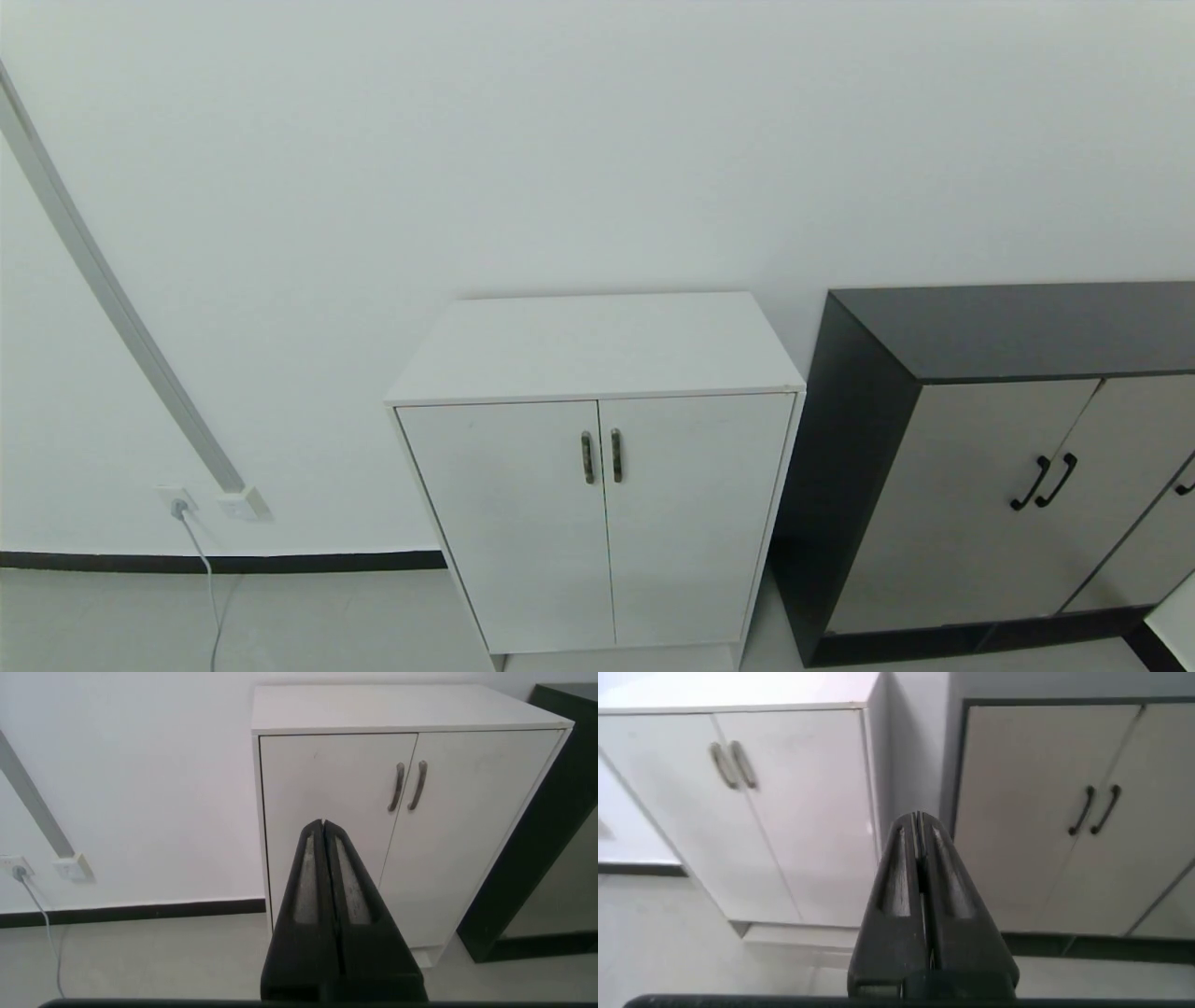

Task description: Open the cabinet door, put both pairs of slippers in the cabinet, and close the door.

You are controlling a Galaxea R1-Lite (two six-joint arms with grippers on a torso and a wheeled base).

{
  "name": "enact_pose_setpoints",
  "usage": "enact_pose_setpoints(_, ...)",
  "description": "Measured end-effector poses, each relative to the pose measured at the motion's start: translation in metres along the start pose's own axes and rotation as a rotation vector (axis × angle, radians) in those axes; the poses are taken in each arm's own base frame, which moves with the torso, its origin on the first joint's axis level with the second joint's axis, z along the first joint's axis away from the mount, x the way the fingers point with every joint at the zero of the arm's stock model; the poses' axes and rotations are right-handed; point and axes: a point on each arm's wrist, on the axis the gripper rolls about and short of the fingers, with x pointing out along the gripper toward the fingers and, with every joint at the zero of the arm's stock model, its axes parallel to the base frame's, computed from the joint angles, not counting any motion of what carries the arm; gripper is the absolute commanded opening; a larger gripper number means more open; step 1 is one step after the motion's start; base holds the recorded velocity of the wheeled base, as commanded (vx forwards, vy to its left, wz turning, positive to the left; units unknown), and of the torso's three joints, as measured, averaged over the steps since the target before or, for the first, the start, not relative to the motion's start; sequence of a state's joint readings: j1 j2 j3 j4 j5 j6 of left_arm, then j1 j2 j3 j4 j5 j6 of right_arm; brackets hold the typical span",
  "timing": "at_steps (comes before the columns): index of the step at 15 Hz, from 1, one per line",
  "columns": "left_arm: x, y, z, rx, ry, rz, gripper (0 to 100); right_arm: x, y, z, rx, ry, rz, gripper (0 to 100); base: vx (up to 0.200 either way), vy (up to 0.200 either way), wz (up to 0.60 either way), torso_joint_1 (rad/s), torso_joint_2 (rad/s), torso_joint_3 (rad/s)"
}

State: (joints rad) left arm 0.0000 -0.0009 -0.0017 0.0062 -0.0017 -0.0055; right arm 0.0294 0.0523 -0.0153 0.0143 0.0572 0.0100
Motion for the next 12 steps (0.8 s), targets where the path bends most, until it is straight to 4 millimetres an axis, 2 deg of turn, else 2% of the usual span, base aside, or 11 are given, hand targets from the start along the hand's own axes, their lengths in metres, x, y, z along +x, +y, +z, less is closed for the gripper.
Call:
enact_pose_setpoints(4,0.0000,0.0000,0.0000,0.000,0.000,0.000,0,-0.0021,-0.0005,-0.0032,0.037,-0.045,-0.073,0,0.000,0.000,0.00,0.000,0.00,0.000)
enact_pose_setpoints(12,0.0000,0.0000,0.0000,0.001,0.000,0.002,0,-0.0028,-0.0007,-0.0036,0.057,-0.058,-0.090,0,0.000,0.000,0.00,0.000,0.00,0.000)
